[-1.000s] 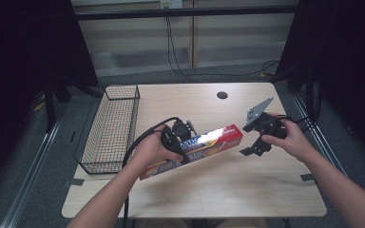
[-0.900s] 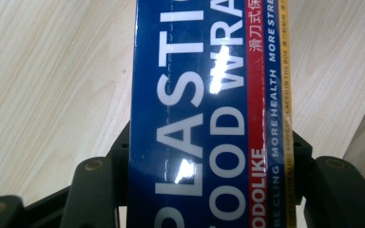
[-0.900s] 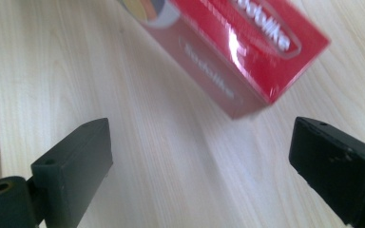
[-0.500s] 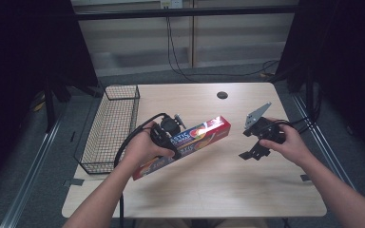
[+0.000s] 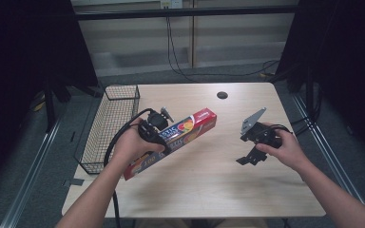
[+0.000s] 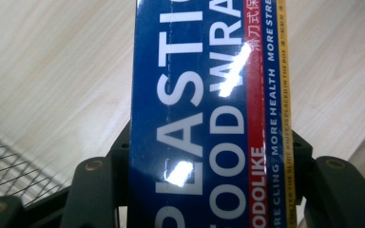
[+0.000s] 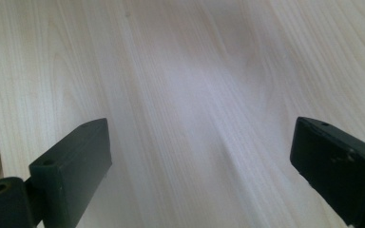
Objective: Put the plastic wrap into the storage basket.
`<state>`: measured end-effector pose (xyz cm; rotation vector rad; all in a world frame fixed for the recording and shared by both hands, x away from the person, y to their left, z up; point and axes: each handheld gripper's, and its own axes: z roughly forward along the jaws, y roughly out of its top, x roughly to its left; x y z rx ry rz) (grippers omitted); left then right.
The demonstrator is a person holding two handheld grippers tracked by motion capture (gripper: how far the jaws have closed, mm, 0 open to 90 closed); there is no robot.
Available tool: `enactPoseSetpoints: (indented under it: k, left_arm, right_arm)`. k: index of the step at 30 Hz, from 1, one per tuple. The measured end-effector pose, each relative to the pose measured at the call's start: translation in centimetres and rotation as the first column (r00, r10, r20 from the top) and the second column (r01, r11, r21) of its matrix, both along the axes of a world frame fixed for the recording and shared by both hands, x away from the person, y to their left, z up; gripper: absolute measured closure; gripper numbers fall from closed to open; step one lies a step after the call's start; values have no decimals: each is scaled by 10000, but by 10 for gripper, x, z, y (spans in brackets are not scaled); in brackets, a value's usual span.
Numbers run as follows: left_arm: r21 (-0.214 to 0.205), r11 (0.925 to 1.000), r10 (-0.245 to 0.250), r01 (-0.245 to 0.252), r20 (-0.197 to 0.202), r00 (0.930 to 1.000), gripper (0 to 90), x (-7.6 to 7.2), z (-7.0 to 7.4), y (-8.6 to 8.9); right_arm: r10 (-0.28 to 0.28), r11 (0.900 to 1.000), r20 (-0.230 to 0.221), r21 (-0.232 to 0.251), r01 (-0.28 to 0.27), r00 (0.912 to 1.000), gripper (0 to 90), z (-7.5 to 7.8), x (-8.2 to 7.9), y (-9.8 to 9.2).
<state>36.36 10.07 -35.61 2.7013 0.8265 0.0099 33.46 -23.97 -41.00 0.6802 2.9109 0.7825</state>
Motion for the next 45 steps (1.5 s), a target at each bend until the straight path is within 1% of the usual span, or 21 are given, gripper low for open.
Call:
enactPoseSetpoints:
  k: [4,10,12,13,14,16,17,20,21,23,25,27,28,29,31,32,36,37,40,43,45]
  left_arm:
    - [-65,9997,244,-243,33,9997,425,1,4,7]
    - [87,9984,567,-568,72,9984,425,3,10,16]
    - [-72,9968,802,-802,34,9968,425,3,11,19]
    - [-11,9972,749,-749,98,9971,425,3,12,21]
    - [-97,9959,905,-905,88,9959,425,3,13,22]
    - [-15,9954,958,-958,101,9954,425,3,16,25]
    - [-113,9936,1129,-1128,103,9936,425,3,16,26]
    - [-113,9915,1301,-1300,98,9915,425,4,19,31]
    - [-33,9906,1370,-1370,-11,9906,425,4,21,33]
    - [-99,9881,1536,-1535,90,9881,424,3,22,36]
    - [-35,9862,1652,-1652,64,9862,425,4,23,40]
    - [-1,9843,1763,-1764,167,9842,425,3,25,44]
    - [-46,9820,1890,-1890,101,9819,425,3,26,46]
    - [22,9813,1925,-1925,162,9812,425,4,28,48]
    - [-92,9784,2066,-2065,188,9782,424,4,29,52]
    - [-160,9746,2238,-2236,162,9745,424,3,30,54]
    - [-118,9722,2340,-2338,247,9719,424,5,31,61]
    - [-141,9702,2422,-2420,136,9701,424,5,31,63]
    - [-122,9685,2489,-2488,111,9685,424,5,32,68]
    - [-126,9628,2702,-2701,116,9627,424,4,34,71]
    - [-169,9612,2757,-2755,183,9611,424,4,34,75]
  right_arm:
    - [-14,10000,-58,89,15,10000,61,-3,-1,0]
    - [-8,10000,-35,49,8,10000,62,-5,-2,0]
    - [54,10000,-21,22,-54,10000,62,-6,-2,-1]
    - [-73,10000,-80,6,73,9999,62,-6,-3,-1]
    - [19,10000,-42,25,-19,10000,62,-7,-2,-2]
    - [7,10000,-58,24,-7,10000,62,-8,-3,-2]
    - [-63,10000,-118,-13,62,9999,62,-8,-3,-2]
    - [-10,10000,-76,-60,10,10000,63,-10,-4,-2]
    - [10,10000,-62,-63,-11,10000,64,-10,-4,-2]
    - [65,10000,-5,-66,-65,10000,64,-11,-5,-2]
    - [84,9999,-6,-91,-84,10000,63,-11,-5,-2]
    - [76,9999,2,-124,-76,10000,63,-11,-6,-2]
    - [44,9999,-36,-116,-45,10000,64,-12,-6,-2]
    - [56,9999,-87,-111,-57,9999,65,-12,-6,-2]
    - [64,9999,-42,-83,-64,10000,65,-12,-6,-2]
    - [102,9999,-21,-63,-102,9999,65,-12,-6,-2]
    - [55,10000,-6,-16,-55,10000,65,-13,-6,-1]
    - [73,10000,25,-5,-73,10000,65,-13,-6,0]
    - [90,10000,38,-5,-90,10000,65,-12,-6,-1]
    - [97,10000,-7,13,-97,10000,65,-11,-6,-1]
    - [18,10000,-50,45,-17,10000,65,-11,-6,-2]
